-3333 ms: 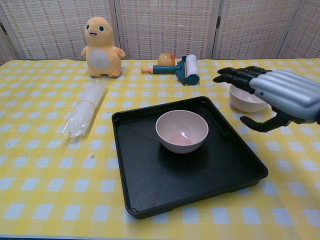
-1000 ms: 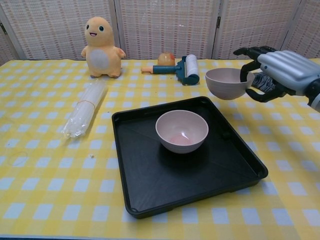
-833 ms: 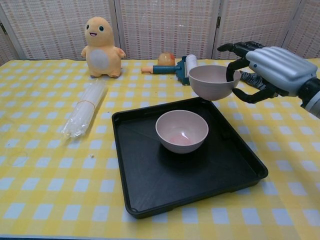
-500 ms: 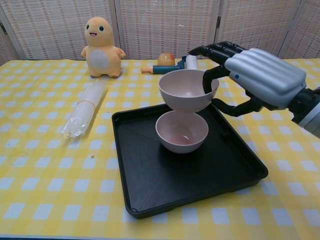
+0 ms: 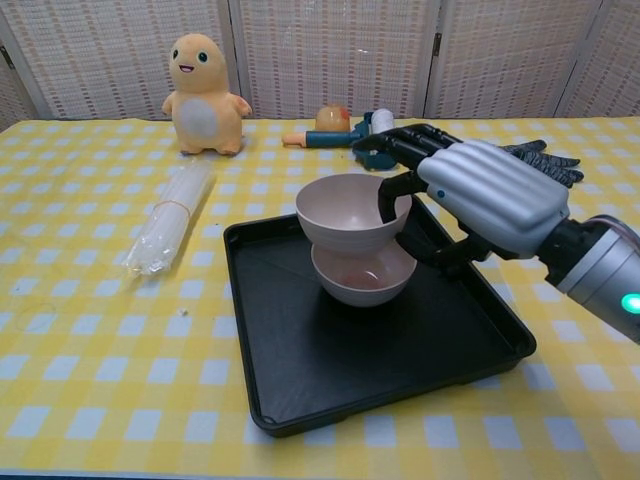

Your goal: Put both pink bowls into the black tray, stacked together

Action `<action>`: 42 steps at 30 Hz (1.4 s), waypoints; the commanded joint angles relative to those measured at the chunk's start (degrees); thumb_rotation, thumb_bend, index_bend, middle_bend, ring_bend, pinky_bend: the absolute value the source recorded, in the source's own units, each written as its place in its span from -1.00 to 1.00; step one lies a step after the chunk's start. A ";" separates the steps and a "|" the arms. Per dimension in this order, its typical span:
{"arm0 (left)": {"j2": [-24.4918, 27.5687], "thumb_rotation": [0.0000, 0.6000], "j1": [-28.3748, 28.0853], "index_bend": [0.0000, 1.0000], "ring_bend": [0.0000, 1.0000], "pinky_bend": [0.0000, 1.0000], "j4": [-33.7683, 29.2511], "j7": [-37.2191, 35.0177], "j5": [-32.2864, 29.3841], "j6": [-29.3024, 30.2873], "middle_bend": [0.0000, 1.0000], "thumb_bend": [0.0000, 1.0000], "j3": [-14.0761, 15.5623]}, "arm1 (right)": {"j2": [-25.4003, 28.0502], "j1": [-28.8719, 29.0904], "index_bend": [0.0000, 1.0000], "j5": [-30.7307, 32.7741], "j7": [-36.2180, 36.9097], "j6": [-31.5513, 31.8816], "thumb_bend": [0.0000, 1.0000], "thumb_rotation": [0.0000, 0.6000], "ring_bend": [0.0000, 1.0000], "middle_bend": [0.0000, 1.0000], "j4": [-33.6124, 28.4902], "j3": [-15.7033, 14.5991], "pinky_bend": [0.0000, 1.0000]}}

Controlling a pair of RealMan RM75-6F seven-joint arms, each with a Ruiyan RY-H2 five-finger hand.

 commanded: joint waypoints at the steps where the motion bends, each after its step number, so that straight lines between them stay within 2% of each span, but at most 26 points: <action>1: 0.11 1.00 0.07 -1.00 -1.00 -1.00 0.00 -0.32 0.21 0.27 -0.98 -0.56 0.00 | -1.77 -0.51 0.40 -0.09 1.09 0.70 -0.02 1.00 -0.90 -0.77 2.51 -0.29 -1.00; 9: 0.50 1.00 -0.02 -1.00 -1.00 -1.00 -0.03 -1.03 0.04 -0.29 -0.98 -0.56 0.14 | -3.59 -1.17 0.40 0.85 2.37 0.82 -0.02 1.00 -0.90 -0.77 5.86 0.04 -1.00; 17: 0.87 1.00 0.90 -1.00 -1.00 -1.00 -0.49 -0.78 0.33 1.81 -0.98 -0.56 -0.09 | -5.24 -1.37 0.41 1.41 4.32 -0.36 -0.02 1.00 -0.89 -0.77 9.55 -0.44 -1.00; 24: 0.89 1.00 0.65 -1.00 -1.00 -1.00 -0.27 -1.13 0.08 1.14 -0.98 -0.56 -0.17 | -6.80 -1.51 0.39 1.46 6.11 -1.25 -0.02 1.00 -0.90 -0.78 12.42 -1.23 -1.00; 26: 0.90 1.00 0.63 -1.00 -1.00 -1.00 -0.23 -1.25 0.17 1.08 -0.98 -0.56 -0.13 | -6.76 -1.65 0.29 1.37 6.68 -1.23 -0.02 1.00 -0.90 -0.80 12.55 -1.49 -1.00; 30: 0.93 1.00 0.62 -1.00 -1.00 -1.00 -0.19 -1.44 0.31 1.03 -0.98 -0.56 -0.06 | -5.16 -2.12 -0.19 1.82 6.61 -1.88 -0.02 1.00 -0.98 -0.95 10.72 -1.82 -1.00; 33: 0.94 1.00 0.65 -1.00 -1.00 -1.00 -0.22 -1.44 0.46 1.15 -0.98 -0.56 -0.04 | -3.32 -2.65 -0.42 1.78 6.08 -1.27 -0.02 1.00 -1.00 -1.00 8.29 -1.92 -1.00; 36: 0.86 1.00 0.65 -1.00 -1.00 -1.00 -0.23 -1.36 0.57 1.23 -0.98 -0.56 -0.04 | -1.40 -3.18 -0.54 1.51 5.23 -0.34 -0.02 1.00 -1.00 -1.00 5.89 -2.01 -1.00; 42: 0.60 1.00 0.65 -1.00 -1.00 -1.00 -0.20 -0.45 0.86 1.22 -0.98 -0.56 0.09 | 3.77 -5.29 -0.63 1.22 4.45 2.24 -0.02 1.00 -1.00 -1.00 -0.89 -2.59 -1.00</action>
